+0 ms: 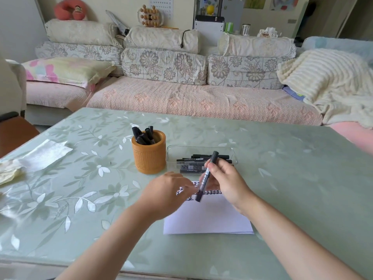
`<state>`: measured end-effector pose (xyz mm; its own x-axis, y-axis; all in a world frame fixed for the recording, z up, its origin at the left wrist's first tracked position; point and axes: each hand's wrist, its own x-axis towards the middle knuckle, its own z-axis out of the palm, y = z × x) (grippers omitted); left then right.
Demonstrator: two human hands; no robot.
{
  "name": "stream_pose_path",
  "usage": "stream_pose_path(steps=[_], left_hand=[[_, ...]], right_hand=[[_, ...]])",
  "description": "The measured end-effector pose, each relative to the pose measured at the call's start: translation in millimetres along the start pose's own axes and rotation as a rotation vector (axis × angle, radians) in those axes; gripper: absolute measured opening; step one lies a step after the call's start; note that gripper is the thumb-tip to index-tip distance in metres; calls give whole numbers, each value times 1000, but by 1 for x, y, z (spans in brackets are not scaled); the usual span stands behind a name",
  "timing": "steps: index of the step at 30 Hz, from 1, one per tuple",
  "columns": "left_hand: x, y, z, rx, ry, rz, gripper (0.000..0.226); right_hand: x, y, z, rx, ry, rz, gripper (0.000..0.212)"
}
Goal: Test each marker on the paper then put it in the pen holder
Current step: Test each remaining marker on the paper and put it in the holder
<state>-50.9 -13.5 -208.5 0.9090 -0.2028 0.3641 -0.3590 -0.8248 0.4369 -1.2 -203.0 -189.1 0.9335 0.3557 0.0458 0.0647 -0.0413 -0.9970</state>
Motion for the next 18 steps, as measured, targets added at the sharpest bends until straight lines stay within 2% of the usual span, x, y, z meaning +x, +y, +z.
stream_pose_path(steps=[4, 9, 13, 15, 18], left_hand=[[3, -9, -6, -39, 130, -71, 26], [4, -13, -5, -6, 106, 58, 38], [4, -13, -1, 145, 29, 188, 24], [6, -14, -1, 207, 25, 208, 27], [7, -16, -2, 221, 8, 213, 20]], right_hand=[[1, 14, -9, -426, -65, -74, 23], [-4, 15, -10, -837, -183, -59, 22], [-4, 10, -5, -970, -216, -119, 22], [-2, 12, -6, -997, -237, -139, 20], [-1, 14, -8, -966, -270, -133, 19]])
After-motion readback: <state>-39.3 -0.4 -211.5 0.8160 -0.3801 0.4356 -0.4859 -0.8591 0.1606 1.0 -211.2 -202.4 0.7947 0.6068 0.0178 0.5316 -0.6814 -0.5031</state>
